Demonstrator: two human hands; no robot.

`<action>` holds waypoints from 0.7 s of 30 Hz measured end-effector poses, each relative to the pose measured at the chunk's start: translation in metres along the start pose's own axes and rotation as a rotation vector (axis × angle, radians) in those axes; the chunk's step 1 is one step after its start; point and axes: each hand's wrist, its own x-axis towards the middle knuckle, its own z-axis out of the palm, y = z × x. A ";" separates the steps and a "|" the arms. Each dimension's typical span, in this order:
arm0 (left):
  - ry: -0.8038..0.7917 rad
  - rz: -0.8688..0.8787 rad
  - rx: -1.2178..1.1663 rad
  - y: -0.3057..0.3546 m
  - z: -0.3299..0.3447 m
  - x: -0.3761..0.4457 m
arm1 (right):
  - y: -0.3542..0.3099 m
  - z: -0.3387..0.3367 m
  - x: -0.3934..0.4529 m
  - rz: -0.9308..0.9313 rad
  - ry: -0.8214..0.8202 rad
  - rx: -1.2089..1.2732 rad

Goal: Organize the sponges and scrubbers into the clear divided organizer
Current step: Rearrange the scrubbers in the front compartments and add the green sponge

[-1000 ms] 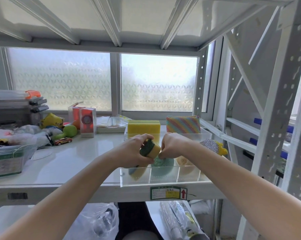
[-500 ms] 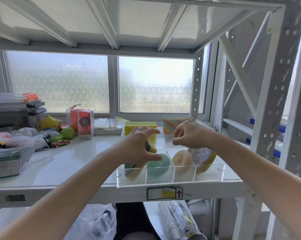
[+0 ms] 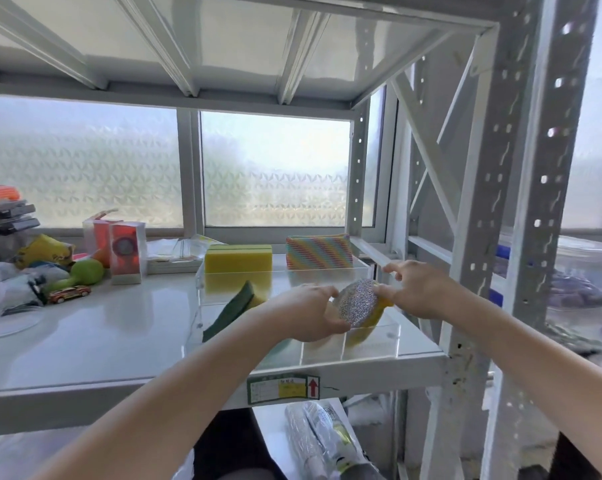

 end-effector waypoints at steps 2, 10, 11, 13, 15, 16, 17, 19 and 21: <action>-0.021 -0.026 -0.025 0.000 0.000 0.004 | 0.002 0.004 0.000 -0.007 -0.003 0.070; -0.028 -0.067 -0.066 -0.009 0.002 0.012 | -0.001 0.020 0.005 -0.065 0.024 0.252; -0.020 -0.067 -0.077 -0.009 0.002 0.012 | -0.001 0.021 0.006 -0.071 0.027 0.270; 0.003 -0.064 -0.091 -0.009 0.003 0.015 | -0.001 0.021 0.008 -0.070 0.027 0.301; 0.017 -0.054 -0.077 -0.009 0.004 0.016 | 0.000 0.021 0.010 -0.063 0.027 0.322; 0.015 -0.050 -0.068 -0.009 0.005 0.017 | 0.000 0.021 0.010 -0.061 0.023 0.325; 0.011 -0.047 -0.059 -0.009 0.005 0.017 | 0.000 0.022 0.010 -0.062 0.018 0.318; 0.015 -0.029 -0.048 -0.008 0.003 0.015 | 0.000 0.020 0.012 -0.065 0.002 0.290; 0.084 0.012 -0.060 -0.008 -0.009 0.010 | -0.003 0.012 0.018 -0.078 0.025 0.300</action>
